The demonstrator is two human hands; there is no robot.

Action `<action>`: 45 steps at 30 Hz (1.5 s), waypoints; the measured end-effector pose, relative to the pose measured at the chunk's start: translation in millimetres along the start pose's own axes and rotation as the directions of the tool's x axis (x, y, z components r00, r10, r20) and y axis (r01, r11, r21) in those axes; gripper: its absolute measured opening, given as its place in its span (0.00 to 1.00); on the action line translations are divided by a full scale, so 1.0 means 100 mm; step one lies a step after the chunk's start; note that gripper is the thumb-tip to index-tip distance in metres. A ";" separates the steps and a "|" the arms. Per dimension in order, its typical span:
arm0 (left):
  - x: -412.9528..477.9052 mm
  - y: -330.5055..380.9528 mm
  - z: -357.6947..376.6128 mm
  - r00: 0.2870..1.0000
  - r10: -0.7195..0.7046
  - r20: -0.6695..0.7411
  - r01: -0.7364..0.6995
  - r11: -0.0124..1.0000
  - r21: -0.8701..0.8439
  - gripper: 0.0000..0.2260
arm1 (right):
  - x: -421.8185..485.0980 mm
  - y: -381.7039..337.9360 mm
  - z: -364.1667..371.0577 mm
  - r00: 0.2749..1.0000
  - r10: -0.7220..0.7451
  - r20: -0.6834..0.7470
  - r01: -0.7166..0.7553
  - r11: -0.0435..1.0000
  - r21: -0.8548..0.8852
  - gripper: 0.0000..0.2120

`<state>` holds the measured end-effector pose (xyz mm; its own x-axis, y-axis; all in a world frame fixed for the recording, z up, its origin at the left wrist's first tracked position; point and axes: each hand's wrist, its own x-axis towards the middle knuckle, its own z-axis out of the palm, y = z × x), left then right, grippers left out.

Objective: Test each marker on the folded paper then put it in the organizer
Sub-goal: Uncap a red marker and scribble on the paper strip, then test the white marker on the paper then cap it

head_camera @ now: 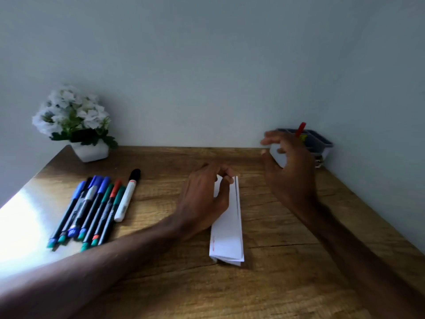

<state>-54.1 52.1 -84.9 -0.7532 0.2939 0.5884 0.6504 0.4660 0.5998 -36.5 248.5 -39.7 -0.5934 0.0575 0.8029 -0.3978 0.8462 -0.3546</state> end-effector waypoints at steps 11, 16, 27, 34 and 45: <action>-0.29 -0.18 -0.72 0.988 -0.009 0.152 -0.086 0.792 0.605 0.10 | -0.47 -0.65 0.36 0.877 -0.243 0.414 0.236 0.969 0.069 0.03; -0.27 -0.30 -1.00 0.989 -0.142 0.042 0.053 0.603 0.796 0.15 | -0.45 -0.65 0.38 0.877 -0.239 0.417 0.212 0.971 0.110 0.04; -0.30 -0.32 -0.97 0.974 -0.175 0.140 0.046 0.767 0.640 0.10 | -0.40 -0.59 0.37 0.873 -0.232 0.429 0.186 0.971 0.148 0.06; -0.21 -0.30 -1.01 0.935 -0.324 0.146 0.266 0.910 0.317 0.16 | -0.38 -0.59 0.35 0.882 -0.195 0.428 0.157 0.980 0.122 0.06; -0.21 -0.06 -0.97 0.834 -0.433 0.341 0.534 0.479 -0.697 0.17 | -0.36 -0.75 0.25 0.880 0.002 0.476 -0.194 0.915 0.355 0.11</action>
<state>-33.0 -37.8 -48.7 -0.9437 0.3275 0.0462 -0.0218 -0.2012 0.9793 -2.4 170.0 -54.0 -0.8555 -0.2000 0.4776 -0.4972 0.5751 -0.6497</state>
